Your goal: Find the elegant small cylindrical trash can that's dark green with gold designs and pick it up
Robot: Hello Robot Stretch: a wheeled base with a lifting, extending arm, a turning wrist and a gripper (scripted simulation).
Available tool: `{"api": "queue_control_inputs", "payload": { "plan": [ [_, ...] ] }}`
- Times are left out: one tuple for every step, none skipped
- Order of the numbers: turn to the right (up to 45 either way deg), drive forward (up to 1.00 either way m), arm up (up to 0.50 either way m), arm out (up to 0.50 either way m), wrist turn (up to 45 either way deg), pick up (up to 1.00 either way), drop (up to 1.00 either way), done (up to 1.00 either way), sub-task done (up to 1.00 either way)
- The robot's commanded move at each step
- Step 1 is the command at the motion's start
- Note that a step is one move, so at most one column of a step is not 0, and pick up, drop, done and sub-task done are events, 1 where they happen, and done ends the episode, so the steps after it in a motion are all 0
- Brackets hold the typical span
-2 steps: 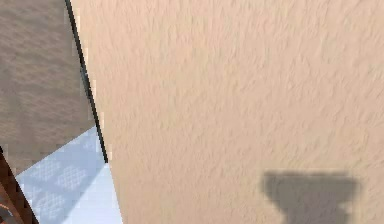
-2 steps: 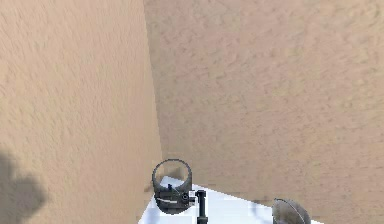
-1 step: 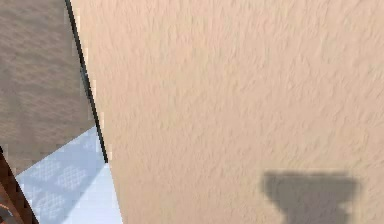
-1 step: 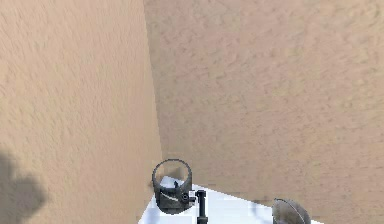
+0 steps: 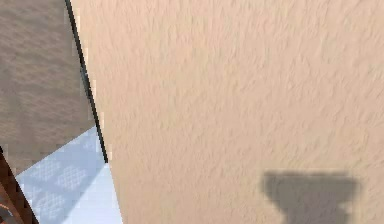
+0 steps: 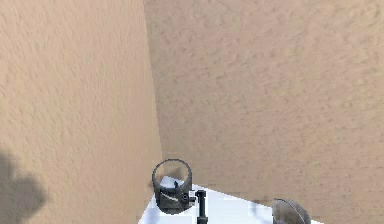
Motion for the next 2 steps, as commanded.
{"api": "queue_control_inputs", "payload": {
  "plan": [
    [0.0,0.00,0.10,0.00,0.0,0.00,0.00,0.00,0.00],
    [0.0,0.00,0.00,0.00,0.0,0.00,0.00,1.00,0.00]
  ]
}}
